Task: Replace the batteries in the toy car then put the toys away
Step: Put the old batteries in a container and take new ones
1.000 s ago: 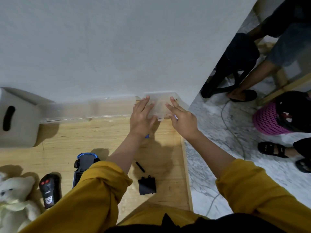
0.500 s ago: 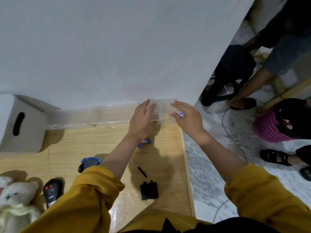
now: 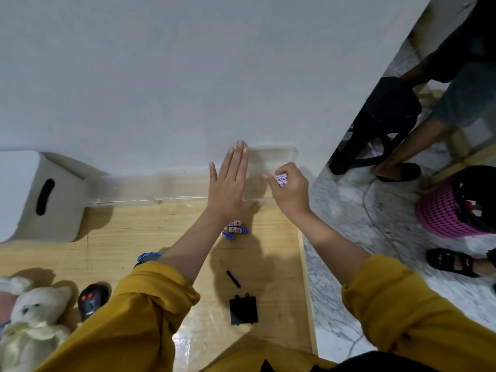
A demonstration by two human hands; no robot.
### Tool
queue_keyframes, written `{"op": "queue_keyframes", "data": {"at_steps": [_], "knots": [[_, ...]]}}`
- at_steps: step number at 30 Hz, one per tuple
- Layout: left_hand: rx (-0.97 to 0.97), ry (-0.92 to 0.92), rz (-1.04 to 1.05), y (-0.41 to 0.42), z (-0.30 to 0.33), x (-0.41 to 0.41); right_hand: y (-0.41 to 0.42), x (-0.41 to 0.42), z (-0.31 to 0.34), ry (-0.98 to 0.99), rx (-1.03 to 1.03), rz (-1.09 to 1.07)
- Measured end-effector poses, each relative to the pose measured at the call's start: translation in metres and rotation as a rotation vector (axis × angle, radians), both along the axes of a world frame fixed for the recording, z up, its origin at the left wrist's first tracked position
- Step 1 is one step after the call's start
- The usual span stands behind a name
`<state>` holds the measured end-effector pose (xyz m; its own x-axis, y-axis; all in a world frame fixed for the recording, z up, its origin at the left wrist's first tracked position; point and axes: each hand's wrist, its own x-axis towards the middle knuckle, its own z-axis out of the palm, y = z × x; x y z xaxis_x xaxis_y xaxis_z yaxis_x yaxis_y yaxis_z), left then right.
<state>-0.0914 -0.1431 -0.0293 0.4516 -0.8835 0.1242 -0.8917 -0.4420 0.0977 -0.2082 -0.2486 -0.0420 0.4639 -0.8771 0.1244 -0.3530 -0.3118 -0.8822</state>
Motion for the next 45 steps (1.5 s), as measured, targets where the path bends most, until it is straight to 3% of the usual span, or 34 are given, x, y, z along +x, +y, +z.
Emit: {"op": "queue_keyframes", "data": {"at_steps": [7, 13, 25, 30, 34, 40, 45], "knots": [[-0.04, 0.011, 0.0, -0.001, -0.005, 0.004, -0.01, 0.018, -0.014, 0.277, -0.091, 0.307], [-0.037, 0.008, -0.011, -0.001, -0.011, 0.006, -0.012, 0.015, -0.014, 0.263, -0.143, 0.328], [-0.062, 0.007, -0.041, 0.0, -0.016, 0.001, -0.006, -0.036, 0.007, -0.032, -0.277, -0.038], [-0.08, 0.018, -0.141, -0.001, -0.015, -0.009, -0.006, -0.038, 0.022, -0.089, -0.313, -0.074], [-0.011, 0.136, -0.19, 0.004, -0.011, -0.013, 0.0, -0.038, 0.022, -0.011, -0.292, 0.073], [0.028, 0.111, -0.204, 0.005, -0.01, -0.01, 0.005, -0.032, 0.008, 0.264, -0.138, 0.401], [0.035, 0.097, -0.213, 0.006, -0.012, -0.01, 0.005, -0.029, -0.006, 0.379, -0.29, 0.404]]}}
